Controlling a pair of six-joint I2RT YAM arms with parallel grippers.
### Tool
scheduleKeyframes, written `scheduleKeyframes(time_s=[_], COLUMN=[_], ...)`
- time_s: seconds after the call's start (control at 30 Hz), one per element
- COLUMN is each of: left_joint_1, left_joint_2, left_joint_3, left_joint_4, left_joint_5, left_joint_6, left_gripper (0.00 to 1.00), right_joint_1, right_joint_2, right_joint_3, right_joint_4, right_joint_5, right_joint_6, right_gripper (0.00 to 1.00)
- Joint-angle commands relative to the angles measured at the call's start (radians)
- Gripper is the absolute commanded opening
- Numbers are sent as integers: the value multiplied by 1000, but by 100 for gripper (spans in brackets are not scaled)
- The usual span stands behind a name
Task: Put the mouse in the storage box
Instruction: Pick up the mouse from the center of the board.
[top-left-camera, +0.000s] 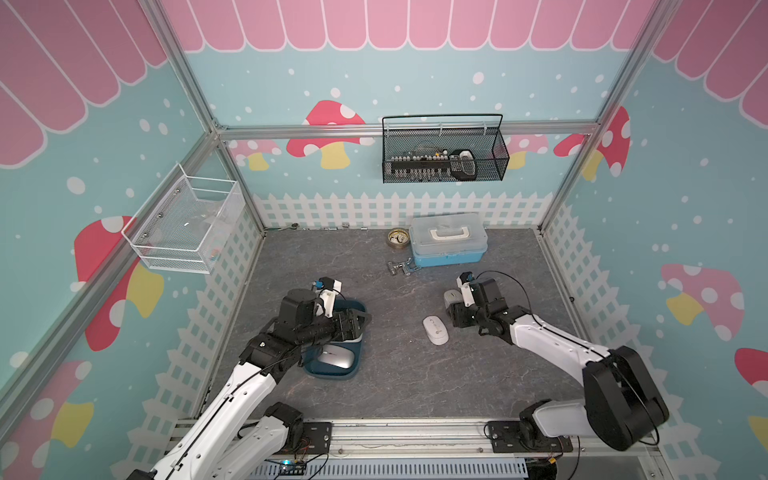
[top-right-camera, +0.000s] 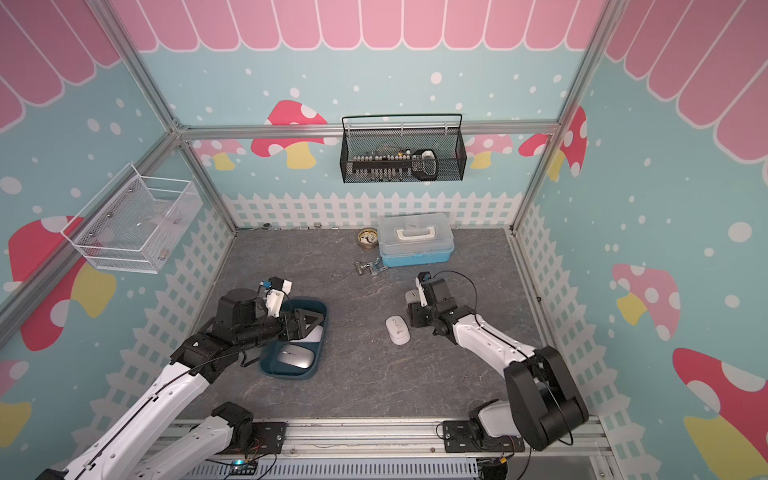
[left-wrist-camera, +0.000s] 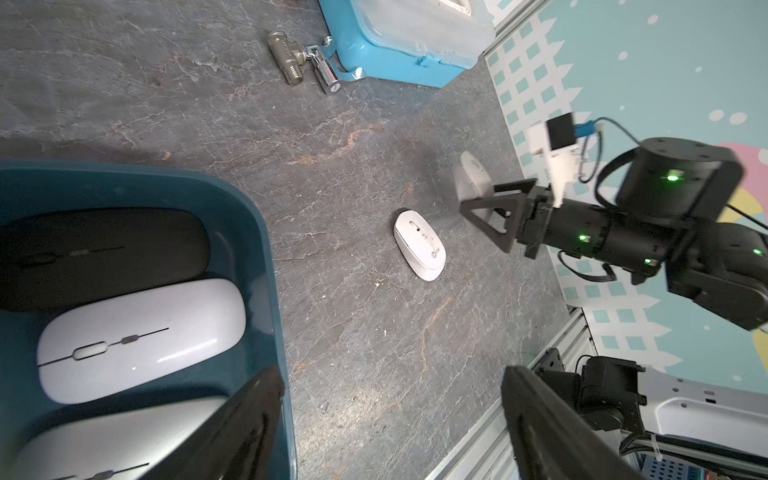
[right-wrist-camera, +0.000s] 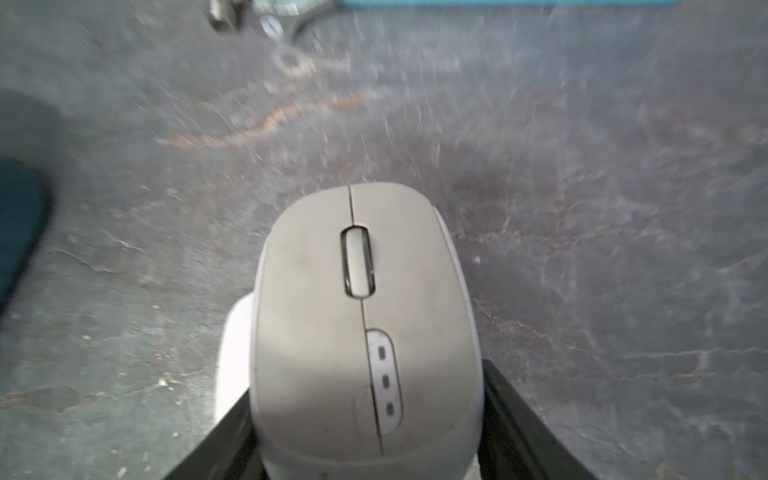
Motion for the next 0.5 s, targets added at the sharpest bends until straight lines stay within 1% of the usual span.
scheduleKeyframes(time_s=[0.0, 0.1, 0.13, 0.2, 0.23, 0.33, 0.4, 0.47], left_joint_1=[-4, -2, 4, 7, 7, 8, 5, 2], left_joint_2=[11, -6, -20, -44, -50, -52, -46, -45], left_joint_3=[-1, 16, 11, -1, 0, 19, 34, 33], left_joint_4=[10, 8, 22, 55, 67, 82, 84, 105], left_joint_5=[58, 142, 199, 307, 342, 423, 459, 492], left_joint_6=[7, -1, -21, -79, -109, -156, -178, -201], left_gripper=[85, 84, 84, 84, 83, 82, 82, 82], right_joint_1=[4, 24, 38, 76, 104, 230, 312, 371], right_joint_2=[-147, -288, -333, -406, -433, -469, -465, -457], right_joint_3=[-51, -124, -153, -208, -234, -277, -283, -290], right_joint_4=[116, 207, 237, 295, 325, 380, 401, 419], right_joint_5=[-70, -176, -208, -240, -247, -262, -275, -275], right_joint_6=[-48, -68, -73, -82, -94, -175, -225, -247], right_gripper=[38, 38, 38, 35, 33, 32, 32, 32])
